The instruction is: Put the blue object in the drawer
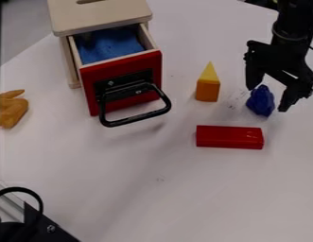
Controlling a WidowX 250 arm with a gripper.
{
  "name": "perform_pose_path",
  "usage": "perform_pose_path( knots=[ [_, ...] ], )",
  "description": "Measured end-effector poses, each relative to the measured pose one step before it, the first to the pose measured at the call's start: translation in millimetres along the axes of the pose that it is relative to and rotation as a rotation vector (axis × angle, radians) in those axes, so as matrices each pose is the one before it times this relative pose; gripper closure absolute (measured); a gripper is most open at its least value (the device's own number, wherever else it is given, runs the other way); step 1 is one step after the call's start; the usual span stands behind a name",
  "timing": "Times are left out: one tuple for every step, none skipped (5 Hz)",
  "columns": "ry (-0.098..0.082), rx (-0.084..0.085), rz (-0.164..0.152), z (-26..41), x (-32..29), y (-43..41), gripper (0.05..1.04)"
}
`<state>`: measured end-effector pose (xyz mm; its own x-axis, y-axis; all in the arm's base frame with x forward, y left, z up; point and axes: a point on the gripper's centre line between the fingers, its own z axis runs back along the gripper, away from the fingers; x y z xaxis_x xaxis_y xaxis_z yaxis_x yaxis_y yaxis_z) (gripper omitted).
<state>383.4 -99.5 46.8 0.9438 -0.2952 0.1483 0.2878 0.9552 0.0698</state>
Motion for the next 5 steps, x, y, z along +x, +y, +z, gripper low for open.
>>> perform_pose_path(
  knots=[
    [0.0313,0.0135,0.0069,-17.12,0.12,6.33,0.084],
    [0.0144,0.0017,-0.0035,-11.30,3.78,2.52,0.104],
    [0.0218,-0.0124,-0.0177,-9.24,2.51,-1.26,0.202],
    [-0.0030,-0.0024,-0.0045,-0.65,0.48,0.18,0.307],
    [0.0151,-0.0109,0.0017,0.18,-6.48,-1.97,0.307]
  ],
)
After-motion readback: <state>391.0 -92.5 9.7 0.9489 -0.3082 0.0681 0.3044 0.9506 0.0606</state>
